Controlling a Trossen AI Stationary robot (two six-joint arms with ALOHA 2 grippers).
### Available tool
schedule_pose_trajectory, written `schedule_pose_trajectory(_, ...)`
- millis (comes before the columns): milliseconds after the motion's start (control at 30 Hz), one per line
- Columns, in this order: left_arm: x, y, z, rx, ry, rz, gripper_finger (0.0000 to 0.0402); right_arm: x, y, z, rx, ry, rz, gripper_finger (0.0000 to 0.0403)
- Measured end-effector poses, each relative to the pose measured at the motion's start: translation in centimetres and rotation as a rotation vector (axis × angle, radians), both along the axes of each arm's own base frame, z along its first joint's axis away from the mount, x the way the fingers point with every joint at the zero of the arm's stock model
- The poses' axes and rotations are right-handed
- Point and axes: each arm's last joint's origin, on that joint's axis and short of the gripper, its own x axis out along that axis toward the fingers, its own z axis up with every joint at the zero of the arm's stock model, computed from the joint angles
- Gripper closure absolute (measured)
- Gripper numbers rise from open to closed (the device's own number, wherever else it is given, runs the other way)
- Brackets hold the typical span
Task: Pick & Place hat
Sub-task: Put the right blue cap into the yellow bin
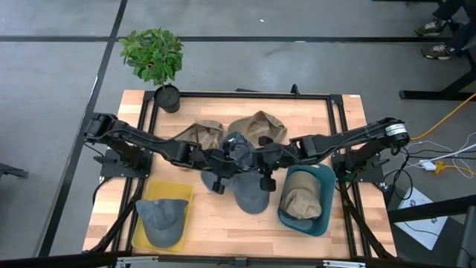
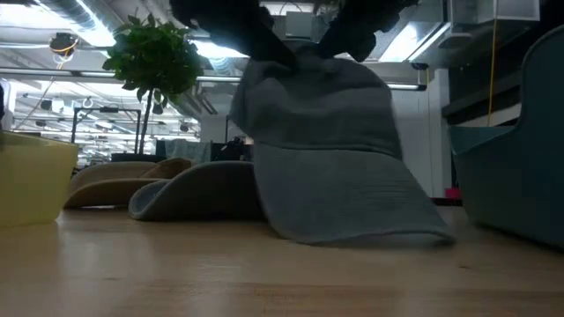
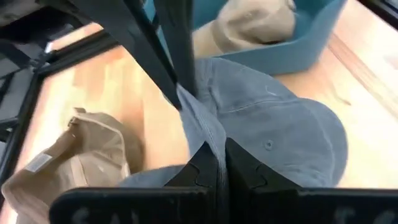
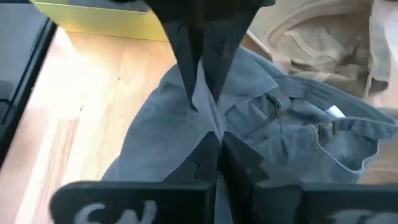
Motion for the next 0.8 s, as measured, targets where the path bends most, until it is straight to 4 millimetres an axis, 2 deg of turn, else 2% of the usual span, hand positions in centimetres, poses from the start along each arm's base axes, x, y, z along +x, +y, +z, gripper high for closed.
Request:
schedule_pose_trajectory(233, -1.2, 0.0, 0.1, -0.036, 0.077, -0.008, 0.0396, 0.0, 0.1, 0.3, -0.015, -0.022, 0.056, 0.0346)
schedule_pose_trajectory(433, -1.4, 0.4, 0.0, -0.067, 0.104, 0.054, 0.0396, 0.0, 0.1, 0.2, 0.017, -0.01, 0.038, 0.0281)
schedule_pose_trajectory(633, -2.2, 1.5, 1.6, -0.085, 0.056, 0.111, 0.0395, -0.2, 1.0, 0.1, 0.047, -0.003, 0.007, 0.0216)
schedule_pose_trajectory(800, -3.0, 2.1, 3.1, -0.123, 0.011, 0.121, 0.0396, -0.7, 2.3, 0.2, -0.117, -0.037, -0.139, 0.0195)
